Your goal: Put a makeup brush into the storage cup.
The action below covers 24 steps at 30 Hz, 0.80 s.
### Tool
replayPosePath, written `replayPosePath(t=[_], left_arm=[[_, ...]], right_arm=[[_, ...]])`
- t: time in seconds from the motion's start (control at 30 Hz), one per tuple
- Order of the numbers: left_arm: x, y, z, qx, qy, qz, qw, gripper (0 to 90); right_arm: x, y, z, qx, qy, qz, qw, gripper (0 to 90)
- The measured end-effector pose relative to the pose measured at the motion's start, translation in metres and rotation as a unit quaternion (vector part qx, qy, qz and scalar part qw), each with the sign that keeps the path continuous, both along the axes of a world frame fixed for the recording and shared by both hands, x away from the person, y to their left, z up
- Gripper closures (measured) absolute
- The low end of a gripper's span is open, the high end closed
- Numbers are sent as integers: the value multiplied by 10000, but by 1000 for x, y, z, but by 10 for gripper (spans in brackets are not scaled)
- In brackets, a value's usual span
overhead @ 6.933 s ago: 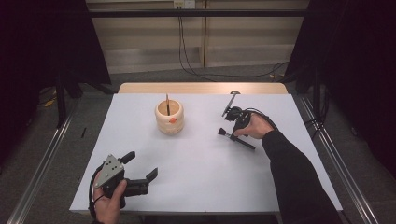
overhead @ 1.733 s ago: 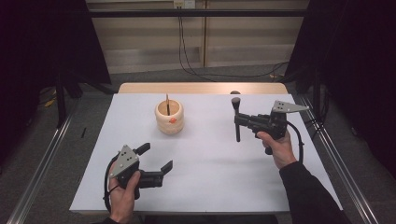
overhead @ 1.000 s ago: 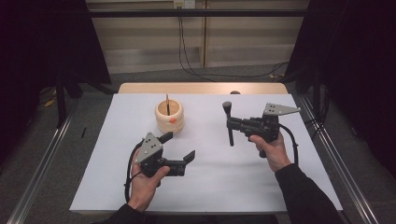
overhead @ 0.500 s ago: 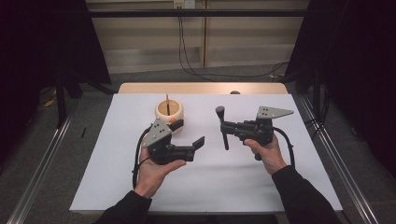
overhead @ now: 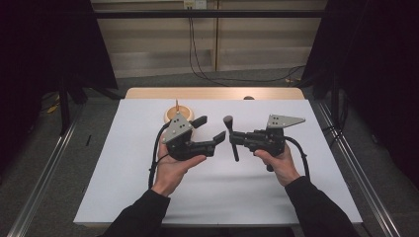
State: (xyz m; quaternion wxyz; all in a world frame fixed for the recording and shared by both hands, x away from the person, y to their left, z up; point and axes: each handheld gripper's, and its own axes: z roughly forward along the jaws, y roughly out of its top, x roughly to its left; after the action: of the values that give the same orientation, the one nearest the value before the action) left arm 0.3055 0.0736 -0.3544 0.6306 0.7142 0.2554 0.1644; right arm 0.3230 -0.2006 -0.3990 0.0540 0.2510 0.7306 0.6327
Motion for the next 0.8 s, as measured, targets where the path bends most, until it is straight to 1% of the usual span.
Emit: replayPosePath(t=[0.03,0.07,0.1,0.13,0.17,0.23,0.27,0.37,0.4,0.43,0.47,0.5,0.53,0.57,0.6,0.63,0.67,0.73,0.77,0.8], left_arm=[[2,-1,1,11,9,-52,10000,255],[3,-4,1,-32,50,-103,9999,276],[3,-6,2,67,39,-108,9999,283],[5,-8,2,54,49,-175,9998,295],[6,-10,2,86,66,-202,9997,301],[8,-13,1,-16,174,-233,9996,330],[10,-14,0,29,192,-290,9994,340],[12,-16,-2,23,287,-281,9992,362],[13,-17,-3,-33,309,-310,9990,368],[14,-17,-4,-42,354,-343,9988,373],[14,-18,-5,24,361,-369,9987,382],[14,-18,-6,66,361,-333,9988,385],[15,-19,-7,52,386,-416,9984,394],[15,-20,-8,11,398,-379,9985,404],[15,-20,-8,-6,432,-403,9983,412],[16,-20,-9,8,439,-417,9982,426],[16,-21,-9,-38,462,-397,9981,437],[16,-21,-9,5,501,-350,9981,462],[18,-20,-10,-44,512,-418,9978,476],[18,-20,-11,-39,547,-387,9977,501]], right_arm=[[0,0,0,-11,-24,17,10000,788],[0,0,0,8,-9,24,10000,788],[0,0,0,-13,-28,23,10000,788],[0,1,0,-16,-30,22,10000,788],[0,1,0,-22,-40,32,10000,788],[0,1,-1,-39,-35,42,10000,788],[0,2,-1,-41,-39,37,10000,788],[-1,3,-1,-50,-35,76,10000,788],[-1,4,-1,-55,-32,85,9999,788],[-1,4,-1,-66,-45,88,9999,788],[-1,5,-2,-60,-40,73,9999,788],[-1,5,-2,-61,-42,99,9999,788],[-1,6,-2,-66,-43,115,9999,788],[-1,6,-3,-69,-40,115,9999,788],[-2,7,-3,-81,-25,102,9999,788],[-1,8,-3,-76,-48,145,9999,788],[-2,8,-3,-91,-44,160,9998,788],[-2,9,-3,-99,-47,163,9998,788],[-2,9,-3,-101,-47,144,9998,788],[-2,9,-3,-95,-45,148,9998,788]])
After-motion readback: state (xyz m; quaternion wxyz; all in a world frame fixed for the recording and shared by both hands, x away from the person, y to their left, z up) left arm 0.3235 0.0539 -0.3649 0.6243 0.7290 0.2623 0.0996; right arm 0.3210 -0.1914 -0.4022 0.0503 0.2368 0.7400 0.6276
